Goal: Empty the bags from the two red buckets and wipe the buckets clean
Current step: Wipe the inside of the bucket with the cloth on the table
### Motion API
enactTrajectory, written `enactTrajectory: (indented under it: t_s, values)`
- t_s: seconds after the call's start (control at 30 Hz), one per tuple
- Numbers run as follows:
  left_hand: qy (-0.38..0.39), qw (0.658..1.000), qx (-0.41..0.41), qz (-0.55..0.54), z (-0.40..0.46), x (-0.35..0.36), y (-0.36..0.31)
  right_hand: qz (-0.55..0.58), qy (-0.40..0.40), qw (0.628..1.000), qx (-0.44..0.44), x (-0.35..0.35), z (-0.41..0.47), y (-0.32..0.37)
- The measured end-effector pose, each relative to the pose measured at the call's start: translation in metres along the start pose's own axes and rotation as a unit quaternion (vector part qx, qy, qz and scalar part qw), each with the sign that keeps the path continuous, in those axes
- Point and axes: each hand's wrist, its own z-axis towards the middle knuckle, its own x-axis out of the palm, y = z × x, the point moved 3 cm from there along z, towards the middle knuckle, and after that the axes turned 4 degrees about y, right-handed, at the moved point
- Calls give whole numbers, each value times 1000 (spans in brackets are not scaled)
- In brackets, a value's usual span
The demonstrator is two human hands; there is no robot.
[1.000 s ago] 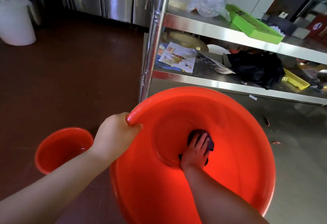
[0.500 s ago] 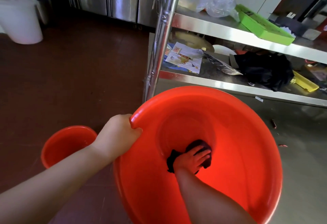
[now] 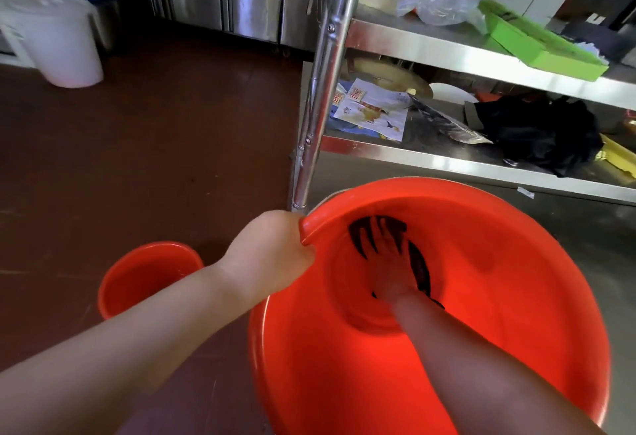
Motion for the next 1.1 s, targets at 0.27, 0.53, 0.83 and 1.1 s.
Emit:
enactTrajectory:
  t_s: [0.27,0.53,0.83,1.1]
  values:
    - [-22,999,15,38,7,2,-9,-31,30,982,-184,35,-61,44]
    - [-22,998,25,53,11,4,-30,101,22,990,-99,-33,-71,40]
    - [-10,998,27,57,18,0,-34,254,-394,880,-78,-159,-156,-4]
    - [-8,998,51,43,14,3,-53,79,-383,920,-3,-208,-128,-22]
